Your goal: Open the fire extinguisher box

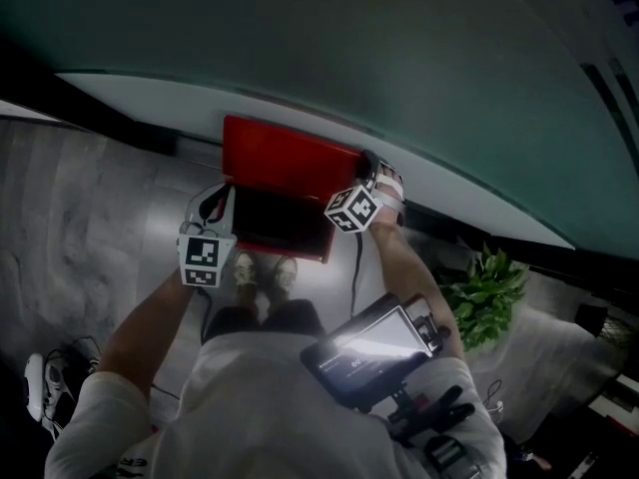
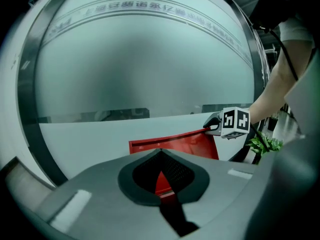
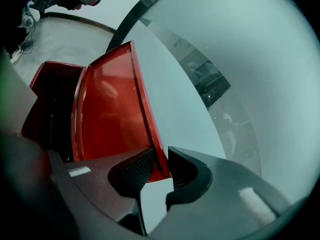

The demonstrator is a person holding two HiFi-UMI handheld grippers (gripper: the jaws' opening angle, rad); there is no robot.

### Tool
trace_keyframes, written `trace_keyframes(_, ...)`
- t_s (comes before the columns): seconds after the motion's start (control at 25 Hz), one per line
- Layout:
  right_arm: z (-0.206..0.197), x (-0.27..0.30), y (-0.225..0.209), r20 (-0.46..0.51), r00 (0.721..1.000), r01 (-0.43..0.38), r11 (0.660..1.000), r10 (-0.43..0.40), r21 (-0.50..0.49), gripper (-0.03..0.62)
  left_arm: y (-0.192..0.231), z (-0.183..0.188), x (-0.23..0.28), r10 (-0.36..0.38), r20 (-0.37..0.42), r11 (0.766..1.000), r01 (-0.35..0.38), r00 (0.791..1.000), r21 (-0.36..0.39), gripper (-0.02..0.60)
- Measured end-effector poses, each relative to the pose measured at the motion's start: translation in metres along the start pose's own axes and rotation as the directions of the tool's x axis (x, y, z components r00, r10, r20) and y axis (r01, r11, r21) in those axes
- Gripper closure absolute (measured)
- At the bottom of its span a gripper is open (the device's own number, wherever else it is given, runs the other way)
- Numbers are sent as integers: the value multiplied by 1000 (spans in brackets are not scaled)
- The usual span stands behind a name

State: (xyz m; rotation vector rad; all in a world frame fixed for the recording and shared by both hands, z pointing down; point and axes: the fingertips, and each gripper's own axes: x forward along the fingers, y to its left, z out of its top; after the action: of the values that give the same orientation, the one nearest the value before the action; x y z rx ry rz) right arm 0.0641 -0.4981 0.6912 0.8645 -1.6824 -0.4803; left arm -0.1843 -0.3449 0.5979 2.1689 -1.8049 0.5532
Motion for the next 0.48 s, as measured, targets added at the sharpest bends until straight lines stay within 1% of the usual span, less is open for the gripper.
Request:
trace_keyframes(0.12, -1, 6, 0, -17, 1000, 6, 1000, -6, 10, 493, 3, -2, 0, 7, -5, 1000, -7, 1000, -5, 580)
trace_keyframes(0.2, 0, 8, -2, -22, 1000, 15, 1000, -15, 11, 511, 5, -3, 0, 12, -7, 1000, -12, 1000, -6, 580)
trace_keyframes(0.48, -1, 12, -7, -25, 999, 40, 999, -40, 31, 508, 6, -3, 2, 17, -13, 1000, -18, 1000, -5, 580)
